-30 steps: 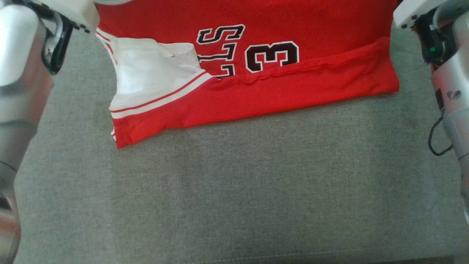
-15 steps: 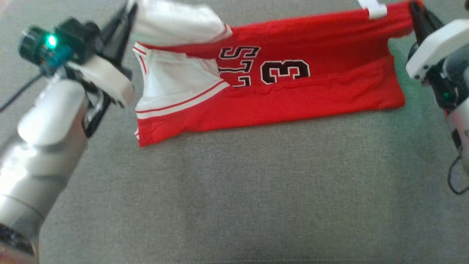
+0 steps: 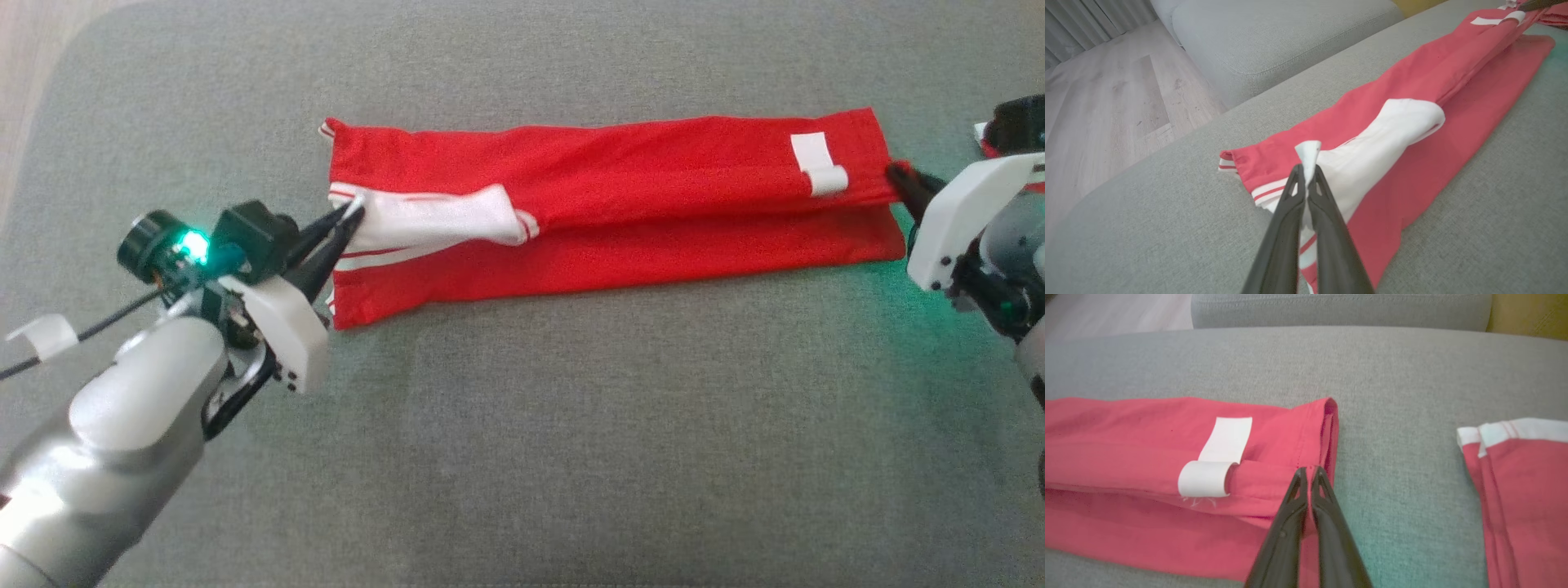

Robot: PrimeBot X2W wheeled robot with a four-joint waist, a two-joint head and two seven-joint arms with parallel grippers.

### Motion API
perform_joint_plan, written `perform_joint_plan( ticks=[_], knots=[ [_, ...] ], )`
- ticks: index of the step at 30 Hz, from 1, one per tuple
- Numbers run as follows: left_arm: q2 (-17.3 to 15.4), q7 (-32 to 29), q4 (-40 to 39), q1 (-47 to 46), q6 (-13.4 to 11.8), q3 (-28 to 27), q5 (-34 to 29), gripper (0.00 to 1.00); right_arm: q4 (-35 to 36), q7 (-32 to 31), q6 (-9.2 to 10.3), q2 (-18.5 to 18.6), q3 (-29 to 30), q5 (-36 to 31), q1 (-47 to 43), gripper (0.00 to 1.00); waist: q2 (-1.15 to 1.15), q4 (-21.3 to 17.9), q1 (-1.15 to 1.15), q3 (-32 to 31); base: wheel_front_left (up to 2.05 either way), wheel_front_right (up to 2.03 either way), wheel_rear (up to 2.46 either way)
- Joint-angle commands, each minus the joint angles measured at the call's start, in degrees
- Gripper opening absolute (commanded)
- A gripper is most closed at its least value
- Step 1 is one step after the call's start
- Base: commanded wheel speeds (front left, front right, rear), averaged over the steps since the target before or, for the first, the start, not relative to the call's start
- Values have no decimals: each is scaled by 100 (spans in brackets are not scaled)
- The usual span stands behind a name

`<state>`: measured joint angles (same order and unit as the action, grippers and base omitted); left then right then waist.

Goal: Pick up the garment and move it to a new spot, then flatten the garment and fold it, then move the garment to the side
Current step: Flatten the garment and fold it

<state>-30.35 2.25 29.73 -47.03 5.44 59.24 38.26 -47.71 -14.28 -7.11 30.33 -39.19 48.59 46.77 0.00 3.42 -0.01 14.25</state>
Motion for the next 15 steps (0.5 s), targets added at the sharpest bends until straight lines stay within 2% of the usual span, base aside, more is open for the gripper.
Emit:
perform_joint_plan(
  ticks=[1, 9, 15],
  knots=[
    [-295, -42, -151, -137, -65, -204, -44, 0, 173, -79, -37, 164, -84, 83, -67, 0, 0, -18, 1, 0, 0, 0, 0],
    [-477, -347, -330, 59, -178, -11, -114, 0, 320, -440, -37, 341, -478, 252, -100, 0, 0, -114, 1, -33, 0, 0, 0],
    [-435, -433, -385, 171, -219, 100, -107, 0, 342, -493, -37, 368, -667, 407, -106, 0, 0, -139, 1, -29, 0, 0, 0]
  ],
)
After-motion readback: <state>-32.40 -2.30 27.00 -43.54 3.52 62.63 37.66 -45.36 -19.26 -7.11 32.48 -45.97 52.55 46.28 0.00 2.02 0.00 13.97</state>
